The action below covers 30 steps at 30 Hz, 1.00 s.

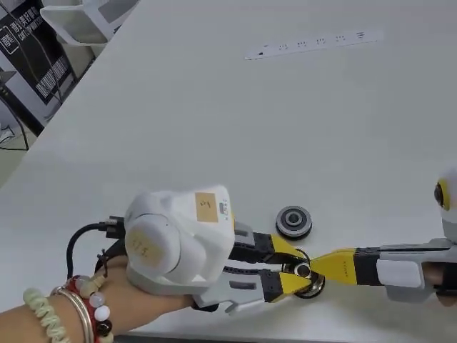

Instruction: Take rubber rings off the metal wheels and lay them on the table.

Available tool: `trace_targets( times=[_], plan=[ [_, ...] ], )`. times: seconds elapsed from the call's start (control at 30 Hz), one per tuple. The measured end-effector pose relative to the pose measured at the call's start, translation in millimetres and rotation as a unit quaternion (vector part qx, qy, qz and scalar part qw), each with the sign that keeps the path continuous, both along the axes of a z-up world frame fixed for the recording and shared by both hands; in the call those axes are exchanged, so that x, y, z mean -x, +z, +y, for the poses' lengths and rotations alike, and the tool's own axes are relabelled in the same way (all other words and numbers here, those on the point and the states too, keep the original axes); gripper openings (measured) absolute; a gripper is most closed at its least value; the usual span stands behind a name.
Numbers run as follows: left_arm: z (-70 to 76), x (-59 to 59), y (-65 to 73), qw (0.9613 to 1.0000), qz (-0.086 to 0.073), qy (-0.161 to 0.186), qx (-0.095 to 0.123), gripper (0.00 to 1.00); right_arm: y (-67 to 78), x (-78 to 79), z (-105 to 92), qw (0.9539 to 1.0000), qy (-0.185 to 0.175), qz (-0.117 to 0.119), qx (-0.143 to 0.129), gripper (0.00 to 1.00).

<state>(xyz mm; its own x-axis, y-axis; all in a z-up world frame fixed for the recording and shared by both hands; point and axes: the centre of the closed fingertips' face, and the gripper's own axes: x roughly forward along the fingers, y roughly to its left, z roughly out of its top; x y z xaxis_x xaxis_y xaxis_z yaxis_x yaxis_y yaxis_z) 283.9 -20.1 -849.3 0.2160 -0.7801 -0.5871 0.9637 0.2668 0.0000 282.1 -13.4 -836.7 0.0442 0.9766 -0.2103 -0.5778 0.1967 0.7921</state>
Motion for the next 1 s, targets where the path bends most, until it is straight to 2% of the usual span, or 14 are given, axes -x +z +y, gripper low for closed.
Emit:
trace_targets(
  times=[0.07,0.17,0.27,0.37,0.43,0.57,0.7,0.87,1.0],
  plan=[
    [0.9,0.6,0.0,1.0,0.003,-0.002,-0.005,0.14,-1.0,-1.0,-0.8,1.0,-0.002,0.002,0.003,0.0],
    [3.2,1.9,2.3,0.9998,-0.001,-0.007,-0.017,0.14,-0.8,-0.5,-0.9,1.0,-0.001,-0.001,0.006,0.0],
    [4.2,3.1,11.0,0.9998,-0.004,-0.013,-0.013,0.12,-1.6,0.1,-1.5,0.9999,-0.001,-0.002,0.01,0.0],
    [6.2,4.2,19.7,0.9999,0.001,-0.013,-0.008,0.14,-0.3,1.4,-3.4,0.9999,-0.001,-0.003,0.012,0.0],
    [8.3,4.5,26.0,0.9998,-0.005,-0.016,-0.007,0.16,0.4,2.1,-6.5,0.9999,-0.006,-0.002,0.014,0.0],
    [11.4,2.4,41.5,0.9999,-0.008,-0.006,0.007,0.25,2.3,6.0,-11.5,0.9998,-0.008,-0.004,0.019,0.0],
    [17.6,0.9,54.1,0.9998,-0.013,0.004,0.014,0.37,6.4,9.6,-17.3,0.9994,-0.013,-0.016,0.029,0.0],
    [28.0,3.0,71.6,0.9995,-0.01,0.02,0.024,0.47,24.2,12.8,-24.9,0.9986,-0.022,-0.036,0.031,0.0],
    [40.1,4.5,79.3,0.999,-0.007,0.033,0.029,0.55,32.9,18.0,-31.5,0.9971,-0.019,-0.058,0.046,0.0]
  ],
)
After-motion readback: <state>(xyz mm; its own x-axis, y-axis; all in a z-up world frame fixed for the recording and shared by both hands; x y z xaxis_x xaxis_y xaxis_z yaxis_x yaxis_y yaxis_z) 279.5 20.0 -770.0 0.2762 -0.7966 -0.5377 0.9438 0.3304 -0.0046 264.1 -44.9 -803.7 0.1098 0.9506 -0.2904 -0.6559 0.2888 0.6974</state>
